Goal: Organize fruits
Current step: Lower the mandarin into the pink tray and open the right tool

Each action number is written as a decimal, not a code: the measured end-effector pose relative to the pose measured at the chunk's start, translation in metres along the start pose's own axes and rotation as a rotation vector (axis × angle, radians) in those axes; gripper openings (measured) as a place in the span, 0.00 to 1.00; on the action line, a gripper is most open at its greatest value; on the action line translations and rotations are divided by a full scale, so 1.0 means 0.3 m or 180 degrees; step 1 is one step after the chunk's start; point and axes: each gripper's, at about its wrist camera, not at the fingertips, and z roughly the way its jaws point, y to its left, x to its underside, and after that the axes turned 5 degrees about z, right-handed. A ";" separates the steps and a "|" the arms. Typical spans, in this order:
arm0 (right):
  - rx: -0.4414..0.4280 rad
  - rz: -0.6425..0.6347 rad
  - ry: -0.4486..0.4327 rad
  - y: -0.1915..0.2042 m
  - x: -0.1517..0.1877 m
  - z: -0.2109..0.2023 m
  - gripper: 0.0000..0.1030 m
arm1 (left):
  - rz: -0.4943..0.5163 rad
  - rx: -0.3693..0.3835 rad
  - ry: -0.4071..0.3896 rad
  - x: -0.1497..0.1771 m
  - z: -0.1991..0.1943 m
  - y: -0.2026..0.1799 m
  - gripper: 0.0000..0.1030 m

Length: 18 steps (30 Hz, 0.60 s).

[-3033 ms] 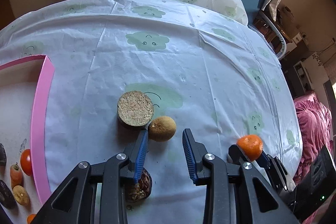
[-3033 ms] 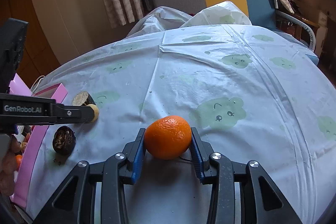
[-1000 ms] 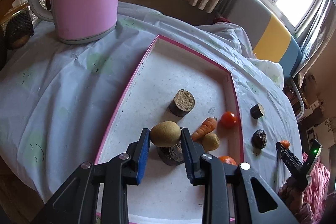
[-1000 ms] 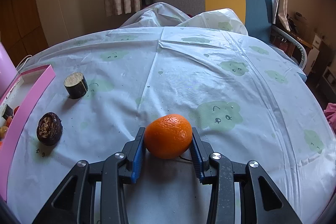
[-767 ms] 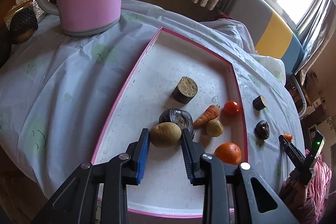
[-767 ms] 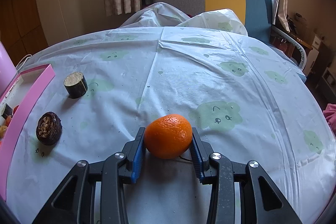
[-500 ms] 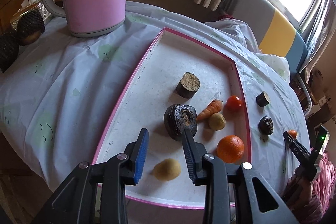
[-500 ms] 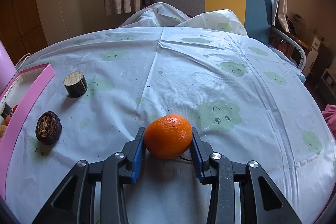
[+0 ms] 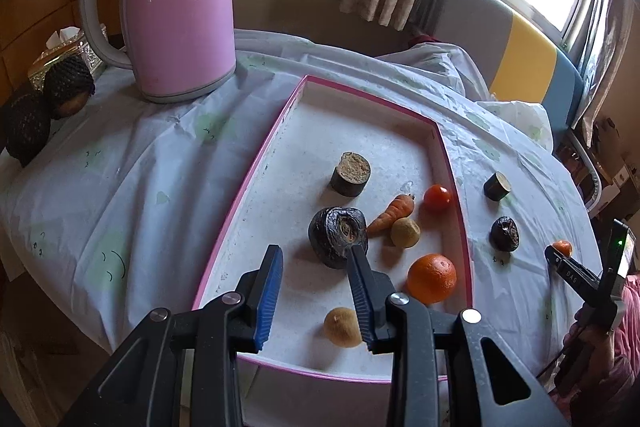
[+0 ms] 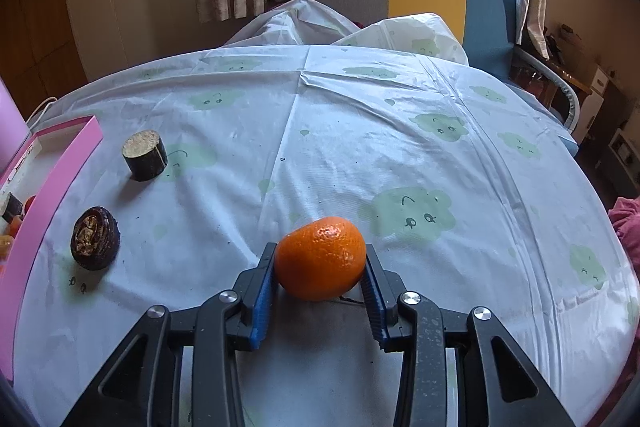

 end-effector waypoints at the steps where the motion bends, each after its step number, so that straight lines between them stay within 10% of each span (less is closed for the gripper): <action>1: -0.0010 0.0036 0.0037 -0.003 -0.003 -0.004 0.38 | -0.0001 -0.0001 -0.0001 0.001 0.000 0.001 0.33; 18: -0.1028 -0.0380 0.0215 0.319 0.009 -0.150 0.38 | -0.0024 -0.0010 0.0018 0.018 0.004 0.010 0.33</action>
